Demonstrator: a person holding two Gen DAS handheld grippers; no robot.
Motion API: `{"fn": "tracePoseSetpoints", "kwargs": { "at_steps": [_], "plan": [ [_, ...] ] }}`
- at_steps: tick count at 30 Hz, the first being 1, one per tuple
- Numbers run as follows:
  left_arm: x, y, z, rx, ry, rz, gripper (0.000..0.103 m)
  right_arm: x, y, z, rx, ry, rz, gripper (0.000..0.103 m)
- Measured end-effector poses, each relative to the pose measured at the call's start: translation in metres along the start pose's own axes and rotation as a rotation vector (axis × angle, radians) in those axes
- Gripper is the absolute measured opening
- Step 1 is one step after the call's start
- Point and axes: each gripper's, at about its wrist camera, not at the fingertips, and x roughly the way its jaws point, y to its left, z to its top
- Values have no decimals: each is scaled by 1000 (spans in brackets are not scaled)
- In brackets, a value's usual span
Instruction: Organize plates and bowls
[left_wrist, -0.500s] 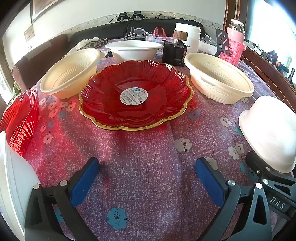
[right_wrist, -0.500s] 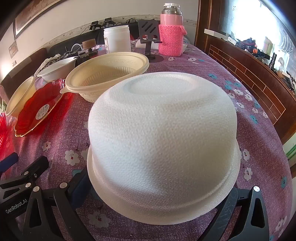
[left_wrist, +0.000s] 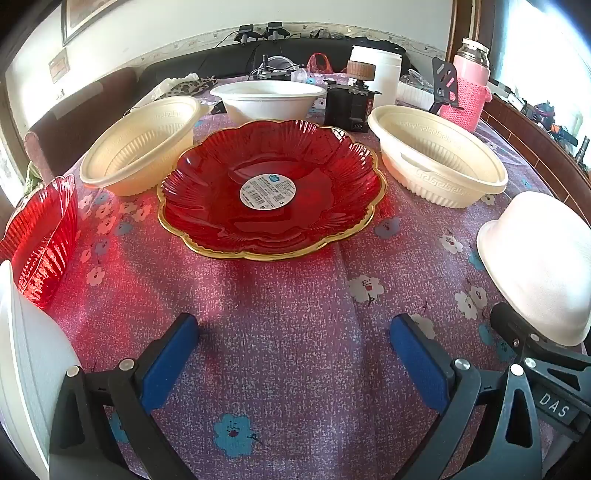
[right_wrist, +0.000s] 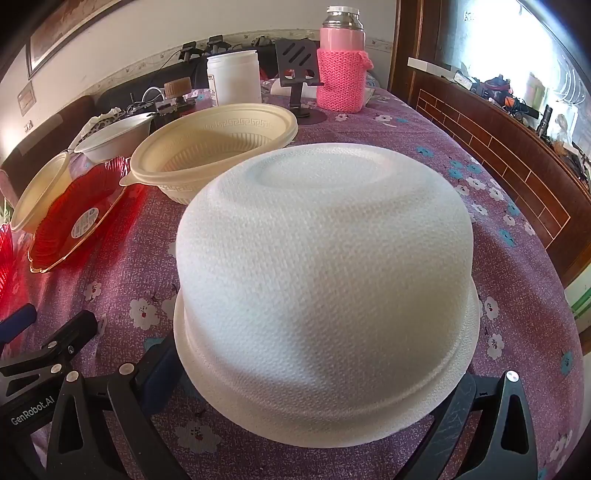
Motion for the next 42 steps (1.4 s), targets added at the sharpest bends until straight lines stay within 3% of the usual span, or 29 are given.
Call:
{"fn": "tracePoseSetpoints", "kwargs": {
  "at_steps": [42],
  "plan": [
    [1,-2,2,-12,0,10,103,0,0,0,0,-1,0,102]
  ]
}}
